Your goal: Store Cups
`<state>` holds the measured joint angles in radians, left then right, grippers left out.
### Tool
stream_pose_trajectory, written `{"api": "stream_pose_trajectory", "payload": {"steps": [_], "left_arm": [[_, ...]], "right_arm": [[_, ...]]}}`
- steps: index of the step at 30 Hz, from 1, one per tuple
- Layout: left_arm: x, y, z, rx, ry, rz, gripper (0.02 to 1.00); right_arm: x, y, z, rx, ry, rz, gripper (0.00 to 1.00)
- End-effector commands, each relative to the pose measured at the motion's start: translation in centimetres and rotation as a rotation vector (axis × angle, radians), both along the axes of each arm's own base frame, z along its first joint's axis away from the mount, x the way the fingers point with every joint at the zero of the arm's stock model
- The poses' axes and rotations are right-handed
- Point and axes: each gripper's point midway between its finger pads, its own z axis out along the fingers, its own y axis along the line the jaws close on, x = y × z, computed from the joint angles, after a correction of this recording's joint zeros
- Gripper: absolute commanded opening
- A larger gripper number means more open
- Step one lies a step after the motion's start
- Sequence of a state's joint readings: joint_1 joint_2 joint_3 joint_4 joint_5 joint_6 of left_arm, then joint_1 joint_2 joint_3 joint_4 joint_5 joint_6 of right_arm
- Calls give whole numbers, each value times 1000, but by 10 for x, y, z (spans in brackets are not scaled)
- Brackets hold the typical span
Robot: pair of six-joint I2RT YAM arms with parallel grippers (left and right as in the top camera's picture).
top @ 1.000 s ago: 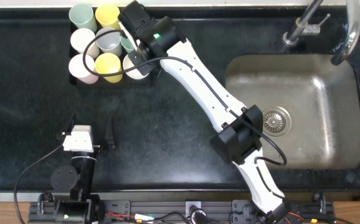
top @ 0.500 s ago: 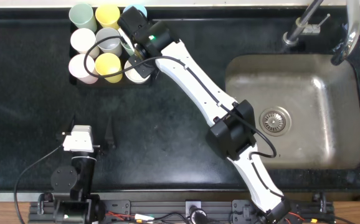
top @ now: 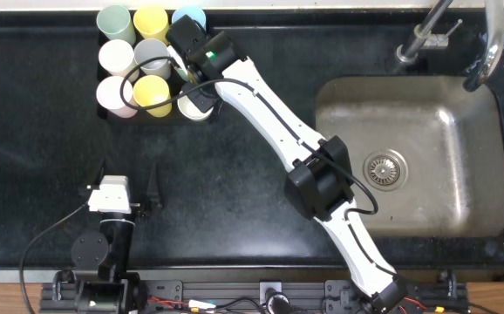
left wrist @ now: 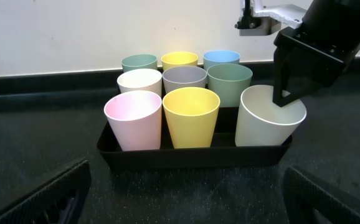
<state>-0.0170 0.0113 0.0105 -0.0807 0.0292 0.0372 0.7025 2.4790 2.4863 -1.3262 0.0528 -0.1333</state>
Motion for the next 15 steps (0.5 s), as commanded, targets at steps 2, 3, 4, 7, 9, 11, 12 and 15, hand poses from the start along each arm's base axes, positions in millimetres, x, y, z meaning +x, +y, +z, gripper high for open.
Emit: {"api": "stream_pose_trajectory", "payload": {"steps": [2, 3, 4, 7, 9, 11, 12, 15], "left_arm": [[0, 3, 0, 22, -4, 10, 1000], [0, 3, 0, 22, -5, 11, 998], [0, 3, 0, 22, -5, 10, 1000], [0, 3, 0, 22, -5, 10, 1000], [0, 3, 0, 22, -5, 11, 1000], [0, 3, 0, 22, -4, 11, 1000], [0, 3, 0, 22, -4, 10, 1000], [0, 3, 0, 22, -5, 10, 1000]], "right_arm": [[7, 2, 12, 19, -34, 14, 209], [7, 2, 12, 19, -34, 14, 360], [7, 2, 12, 19, -33, 14, 509], [7, 2, 12, 19, -34, 15, 998], [7, 2, 12, 18, -35, 18, 998], [7, 2, 13, 20, -36, 18, 998], [7, 2, 13, 21, -38, 18, 998], [8, 1, 29, 34, -62, 15, 996]]}}
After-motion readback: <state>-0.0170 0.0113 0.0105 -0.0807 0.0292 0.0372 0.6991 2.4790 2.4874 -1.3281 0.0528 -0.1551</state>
